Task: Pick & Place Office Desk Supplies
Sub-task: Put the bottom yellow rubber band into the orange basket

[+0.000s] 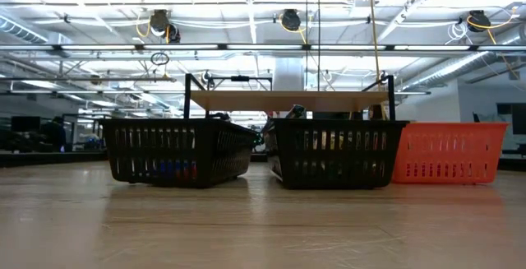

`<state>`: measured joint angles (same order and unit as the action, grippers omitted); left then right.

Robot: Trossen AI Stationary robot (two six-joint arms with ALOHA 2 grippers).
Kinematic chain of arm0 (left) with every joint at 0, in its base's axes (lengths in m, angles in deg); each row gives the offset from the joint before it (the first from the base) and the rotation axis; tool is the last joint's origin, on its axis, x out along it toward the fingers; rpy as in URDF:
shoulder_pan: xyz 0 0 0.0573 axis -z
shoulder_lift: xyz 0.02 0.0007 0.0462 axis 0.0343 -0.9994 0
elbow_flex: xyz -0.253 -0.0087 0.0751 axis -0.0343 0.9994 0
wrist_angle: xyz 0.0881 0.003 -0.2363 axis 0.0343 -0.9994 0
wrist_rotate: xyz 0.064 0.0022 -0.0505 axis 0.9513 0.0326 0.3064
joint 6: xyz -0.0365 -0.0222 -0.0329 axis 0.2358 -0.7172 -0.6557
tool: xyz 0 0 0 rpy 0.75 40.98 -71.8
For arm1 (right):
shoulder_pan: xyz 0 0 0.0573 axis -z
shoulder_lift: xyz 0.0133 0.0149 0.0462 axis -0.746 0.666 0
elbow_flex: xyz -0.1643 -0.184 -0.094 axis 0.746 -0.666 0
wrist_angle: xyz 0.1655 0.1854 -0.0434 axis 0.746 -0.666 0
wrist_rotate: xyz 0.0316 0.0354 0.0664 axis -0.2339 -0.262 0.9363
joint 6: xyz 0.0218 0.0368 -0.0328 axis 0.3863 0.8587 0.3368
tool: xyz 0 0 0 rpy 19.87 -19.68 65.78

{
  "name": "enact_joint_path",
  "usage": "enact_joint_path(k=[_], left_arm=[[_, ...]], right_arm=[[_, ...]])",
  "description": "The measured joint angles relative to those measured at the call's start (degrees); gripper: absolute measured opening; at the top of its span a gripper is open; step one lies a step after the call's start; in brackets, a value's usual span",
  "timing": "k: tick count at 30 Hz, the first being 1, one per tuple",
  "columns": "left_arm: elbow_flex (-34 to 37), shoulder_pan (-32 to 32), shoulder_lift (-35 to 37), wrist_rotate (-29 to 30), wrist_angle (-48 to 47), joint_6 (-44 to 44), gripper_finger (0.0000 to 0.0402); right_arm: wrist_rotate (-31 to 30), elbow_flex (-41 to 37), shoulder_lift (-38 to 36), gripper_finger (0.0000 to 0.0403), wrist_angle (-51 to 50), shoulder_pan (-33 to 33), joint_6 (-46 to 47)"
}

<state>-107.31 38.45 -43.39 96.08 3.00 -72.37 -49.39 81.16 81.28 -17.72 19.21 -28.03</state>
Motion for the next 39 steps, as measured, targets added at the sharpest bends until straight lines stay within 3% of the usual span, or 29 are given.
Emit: enact_joint_path(k=[4,11,24,34,39], left_arm=[[-3.9,-0.65,-2.78,-0.03,-0.11,0.95,0.0],[-4.59,-3.53,-8.75,-1.53,1.28,-1.94,0.0],[-4.59,-15.41,-11.07,-18.8,6.29,-1.94,0.0],[-4.59,-20.49,-11.05,-30.24,9.91,2.58,0.0],[-4.59,-23.91,-11.05,-33.15,9.99,4.02,0.0]], right_arm=[[1.3,0.0,0.0,0.0199,0.26,1.0,2.04],[11.92,0.0,2.63,0.0199,4.82,3.39,4.35],[15.08,-0.04,15.3,0.0199,18.65,10.78,4.26],[15.33,-0.04,17.55,0.0199,23.27,15.95,2.88],[21.73,-0.02,17.57,0.0199,24.75,19.16,3.55]])
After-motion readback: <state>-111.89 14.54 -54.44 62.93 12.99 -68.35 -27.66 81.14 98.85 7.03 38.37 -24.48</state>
